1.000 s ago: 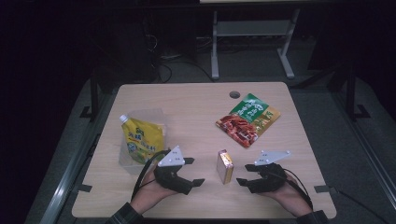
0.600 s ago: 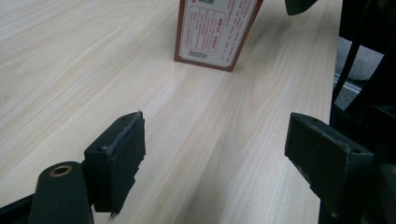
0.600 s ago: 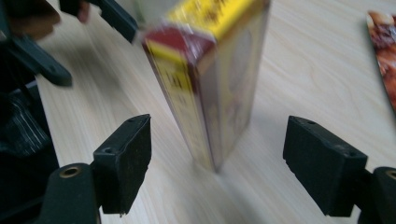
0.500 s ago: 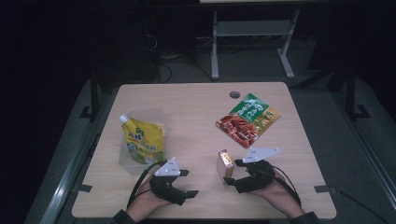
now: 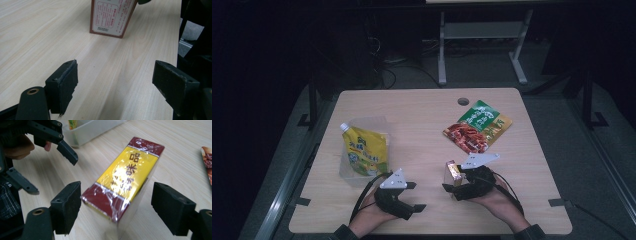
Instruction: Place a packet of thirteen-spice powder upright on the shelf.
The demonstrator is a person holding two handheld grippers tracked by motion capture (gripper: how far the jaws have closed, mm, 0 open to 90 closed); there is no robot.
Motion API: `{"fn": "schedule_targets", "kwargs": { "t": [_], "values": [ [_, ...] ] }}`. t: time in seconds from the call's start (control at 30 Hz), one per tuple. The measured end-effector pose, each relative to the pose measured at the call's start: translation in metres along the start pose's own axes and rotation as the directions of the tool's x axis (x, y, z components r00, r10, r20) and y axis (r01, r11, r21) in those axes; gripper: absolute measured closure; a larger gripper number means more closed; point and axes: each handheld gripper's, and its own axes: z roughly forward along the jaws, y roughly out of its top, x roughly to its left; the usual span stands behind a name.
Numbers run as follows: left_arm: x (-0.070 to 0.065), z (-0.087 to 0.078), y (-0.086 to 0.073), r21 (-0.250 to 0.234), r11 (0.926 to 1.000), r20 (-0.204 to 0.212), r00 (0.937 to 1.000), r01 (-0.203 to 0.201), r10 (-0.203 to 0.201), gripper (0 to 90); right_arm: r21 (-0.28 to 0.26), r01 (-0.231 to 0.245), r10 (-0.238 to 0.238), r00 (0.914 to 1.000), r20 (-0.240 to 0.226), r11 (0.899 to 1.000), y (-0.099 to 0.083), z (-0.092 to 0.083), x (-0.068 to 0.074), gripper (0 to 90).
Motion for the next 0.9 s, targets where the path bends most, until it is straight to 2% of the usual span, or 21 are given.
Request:
{"fn": "schedule_targets", "kwargs": {
  "t": [0.1,0.13,0.3,0.37,0.53,0.7,0.9],
  "values": [
    [0.000,-0.001,0.000,-0.001,1.0000,-0.001,1.0000,-0.003,0.003,20.1,0.003,0.004,-0.004,1.0000,0.006,1.000,0.000,0.002,-0.001,29.4],
    [0.000,-0.001,0.000,-0.001,1.0000,-0.002,1.0000,-0.004,0.004,20.0,0.005,0.004,-0.004,0.9999,0.012,1.000,0.000,0.001,-0.001,33.6],
    [0.000,0.000,0.000,0.000,1.0000,-0.003,1.0000,-0.005,0.005,20.1,0.010,0.007,-0.007,0.9998,0.019,1.000,-0.001,0.001,-0.002,40.6],
    [0.000,0.000,0.000,0.001,1.0000,-0.007,0.9999,-0.009,0.009,20.1,0.004,0.020,-0.020,0.9996,0.021,1.000,-0.001,0.000,-0.003,45.9],
    [0.000,0.000,0.000,0.005,0.9999,-0.009,0.9999,-0.014,0.014,20.1,-0.004,0.014,-0.014,0.9996,0.025,1.000,-0.002,-0.003,-0.009,56.6],
    [0.000,0.000,0.000,0.007,0.9998,-0.012,0.9998,-0.017,0.017,20.0,-0.009,0.024,-0.024,0.9991,0.034,1.000,-0.002,-0.004,-0.012,64.4],
    [0.000,0.000,-0.001,0.007,0.9996,-0.016,0.9995,-0.028,0.029,20.0,-0.008,0.026,-0.026,0.9992,0.031,1.000,-0.002,-0.005,-0.016,66.5]
  ]
}}
